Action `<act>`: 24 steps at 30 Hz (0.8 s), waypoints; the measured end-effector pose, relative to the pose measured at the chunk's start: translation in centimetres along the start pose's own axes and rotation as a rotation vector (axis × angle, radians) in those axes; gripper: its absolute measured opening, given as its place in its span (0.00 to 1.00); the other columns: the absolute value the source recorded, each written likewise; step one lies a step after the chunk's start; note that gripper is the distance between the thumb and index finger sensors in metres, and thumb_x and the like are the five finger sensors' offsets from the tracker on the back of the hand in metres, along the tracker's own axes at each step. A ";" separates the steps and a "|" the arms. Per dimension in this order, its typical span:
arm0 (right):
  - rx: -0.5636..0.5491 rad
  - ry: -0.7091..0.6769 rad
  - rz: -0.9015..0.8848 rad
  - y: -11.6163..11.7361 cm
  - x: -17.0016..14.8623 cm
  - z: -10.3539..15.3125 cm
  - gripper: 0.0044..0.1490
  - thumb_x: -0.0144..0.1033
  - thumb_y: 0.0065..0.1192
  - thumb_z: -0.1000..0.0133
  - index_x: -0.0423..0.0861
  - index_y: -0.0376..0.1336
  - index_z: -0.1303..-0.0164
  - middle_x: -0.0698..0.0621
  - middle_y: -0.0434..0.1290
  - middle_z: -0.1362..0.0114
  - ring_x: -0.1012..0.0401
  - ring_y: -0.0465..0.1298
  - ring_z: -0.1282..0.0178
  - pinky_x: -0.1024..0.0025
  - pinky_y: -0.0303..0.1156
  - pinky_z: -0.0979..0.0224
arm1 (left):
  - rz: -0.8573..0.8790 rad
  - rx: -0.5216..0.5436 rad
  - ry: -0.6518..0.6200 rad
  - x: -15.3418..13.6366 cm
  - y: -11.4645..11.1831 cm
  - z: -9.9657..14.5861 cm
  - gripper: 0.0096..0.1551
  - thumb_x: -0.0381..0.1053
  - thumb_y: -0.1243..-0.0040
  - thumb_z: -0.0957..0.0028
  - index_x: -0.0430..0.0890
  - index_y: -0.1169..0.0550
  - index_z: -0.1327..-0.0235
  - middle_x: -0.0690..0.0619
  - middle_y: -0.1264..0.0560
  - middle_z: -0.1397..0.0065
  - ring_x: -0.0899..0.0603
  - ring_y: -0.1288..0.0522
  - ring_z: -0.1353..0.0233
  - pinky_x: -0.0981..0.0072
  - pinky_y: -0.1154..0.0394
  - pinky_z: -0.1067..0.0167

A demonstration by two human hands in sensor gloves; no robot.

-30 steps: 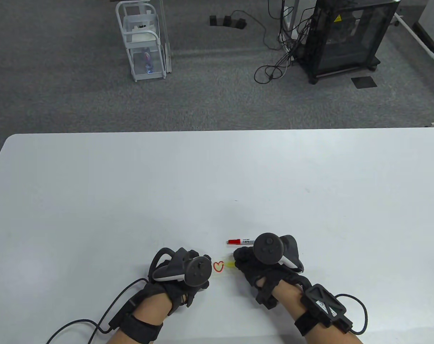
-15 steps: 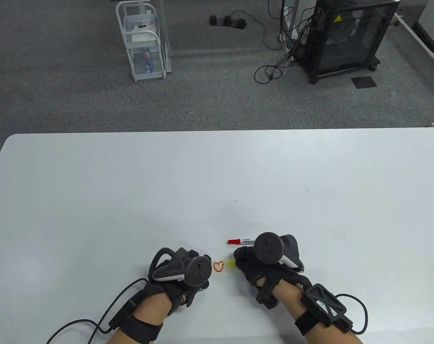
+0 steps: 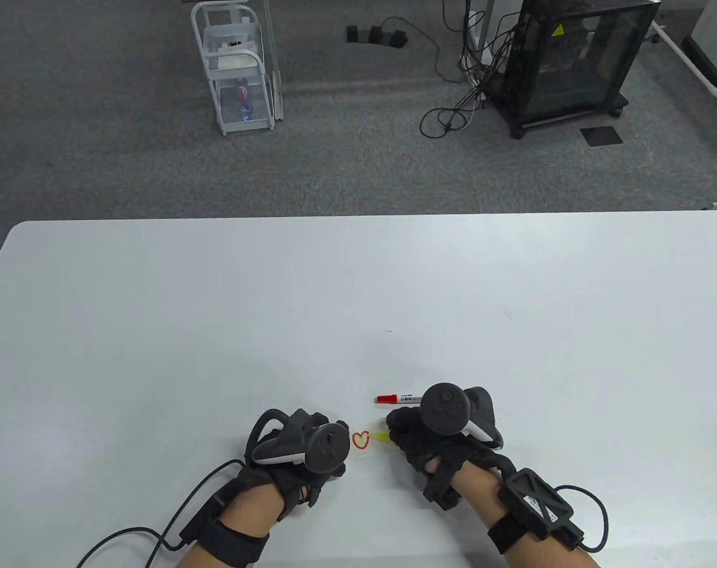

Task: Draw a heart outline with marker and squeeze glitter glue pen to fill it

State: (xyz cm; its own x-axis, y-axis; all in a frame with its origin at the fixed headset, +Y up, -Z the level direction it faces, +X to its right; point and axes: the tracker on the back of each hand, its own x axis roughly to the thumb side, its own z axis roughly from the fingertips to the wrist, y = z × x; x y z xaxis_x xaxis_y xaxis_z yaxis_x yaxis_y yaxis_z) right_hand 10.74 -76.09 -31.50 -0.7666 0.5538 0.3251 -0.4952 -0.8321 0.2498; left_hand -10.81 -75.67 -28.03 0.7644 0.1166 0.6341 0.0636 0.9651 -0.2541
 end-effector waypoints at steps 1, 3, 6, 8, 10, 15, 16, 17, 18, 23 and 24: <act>0.001 0.000 -0.001 0.0 0.0 0.0 0.27 0.38 0.70 0.52 0.39 0.74 0.46 0.46 0.86 0.57 0.67 0.89 0.73 0.70 0.90 0.65 | -0.001 0.000 0.000 0.0 0.0 0.0 0.25 0.56 0.35 0.51 0.44 0.18 0.46 0.50 0.28 0.22 0.33 0.30 0.25 0.42 0.29 0.39; 0.000 -0.001 0.000 0.0 0.0 0.0 0.27 0.38 0.70 0.52 0.40 0.74 0.46 0.46 0.86 0.57 0.66 0.89 0.73 0.70 0.90 0.64 | 0.003 0.001 0.000 0.0 0.0 0.0 0.25 0.56 0.35 0.51 0.44 0.18 0.46 0.50 0.28 0.22 0.33 0.30 0.25 0.42 0.29 0.39; 0.001 -0.001 -0.002 0.0 0.0 0.0 0.27 0.38 0.70 0.52 0.40 0.74 0.45 0.46 0.86 0.57 0.67 0.89 0.73 0.70 0.90 0.64 | 0.001 0.001 0.000 0.0 0.0 0.0 0.25 0.56 0.35 0.52 0.44 0.18 0.46 0.50 0.28 0.22 0.33 0.30 0.25 0.42 0.29 0.39; 0.006 -0.005 -0.007 0.0 -0.1 0.0 0.27 0.38 0.70 0.51 0.40 0.74 0.45 0.46 0.86 0.57 0.66 0.89 0.72 0.70 0.90 0.64 | 0.002 0.000 0.000 0.0 0.0 0.0 0.25 0.55 0.35 0.51 0.44 0.18 0.46 0.50 0.28 0.22 0.33 0.30 0.25 0.42 0.29 0.39; 0.029 -0.008 -0.024 0.0 -0.2 0.0 0.27 0.37 0.69 0.51 0.39 0.73 0.44 0.45 0.86 0.56 0.65 0.89 0.71 0.69 0.89 0.63 | 0.002 -0.001 -0.001 0.0 0.0 0.0 0.25 0.56 0.35 0.51 0.44 0.18 0.46 0.50 0.28 0.22 0.33 0.30 0.25 0.42 0.29 0.39; 0.039 -0.001 -0.060 -0.2 -0.5 0.1 0.29 0.38 0.67 0.49 0.37 0.71 0.42 0.45 0.85 0.53 0.64 0.89 0.69 0.67 0.88 0.61 | -0.004 -0.002 -0.001 0.0 0.0 0.0 0.25 0.55 0.35 0.51 0.44 0.18 0.46 0.50 0.28 0.22 0.33 0.30 0.25 0.42 0.29 0.39; 0.039 0.000 -0.059 -0.2 -0.5 0.1 0.29 0.38 0.67 0.49 0.38 0.71 0.41 0.45 0.85 0.53 0.65 0.89 0.68 0.67 0.88 0.61 | -0.003 -0.002 -0.002 0.0 0.0 0.0 0.25 0.55 0.35 0.51 0.44 0.18 0.46 0.50 0.28 0.22 0.33 0.30 0.25 0.42 0.29 0.39; 0.041 -0.001 -0.057 -0.2 -0.4 0.1 0.29 0.39 0.67 0.49 0.38 0.71 0.41 0.45 0.84 0.53 0.65 0.88 0.68 0.67 0.88 0.61 | -0.003 -0.002 -0.002 0.0 0.0 0.0 0.25 0.55 0.35 0.51 0.44 0.18 0.46 0.50 0.28 0.22 0.33 0.30 0.25 0.42 0.29 0.39; 0.047 -0.005 -0.052 -0.1 -0.4 0.1 0.29 0.39 0.67 0.48 0.38 0.71 0.40 0.46 0.84 0.52 0.65 0.88 0.68 0.66 0.88 0.61 | -0.004 -0.003 -0.002 0.0 0.0 0.0 0.25 0.55 0.35 0.51 0.44 0.18 0.46 0.50 0.28 0.22 0.33 0.30 0.25 0.42 0.29 0.39; 0.061 0.007 -0.033 0.1 -0.3 -0.2 0.29 0.40 0.67 0.48 0.40 0.70 0.39 0.46 0.84 0.52 0.65 0.88 0.68 0.67 0.88 0.61 | -0.008 -0.004 -0.001 0.1 0.0 0.0 0.25 0.55 0.36 0.51 0.44 0.18 0.46 0.49 0.28 0.22 0.33 0.30 0.25 0.42 0.29 0.39; 0.065 0.008 -0.032 0.1 -0.3 -0.2 0.29 0.40 0.67 0.48 0.40 0.70 0.39 0.46 0.84 0.52 0.65 0.88 0.68 0.67 0.88 0.61 | -0.008 -0.004 -0.001 0.1 0.0 0.0 0.25 0.55 0.36 0.51 0.44 0.18 0.46 0.50 0.28 0.22 0.33 0.30 0.25 0.42 0.29 0.39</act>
State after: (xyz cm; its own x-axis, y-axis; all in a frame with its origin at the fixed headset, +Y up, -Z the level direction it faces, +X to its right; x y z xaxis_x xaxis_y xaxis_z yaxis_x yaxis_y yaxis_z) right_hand 10.81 -76.36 -31.77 -0.7545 0.5792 0.3086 -0.4919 -0.8104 0.3183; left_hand -10.73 -75.70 -28.02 0.7633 0.1088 0.6368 0.0722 0.9652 -0.2514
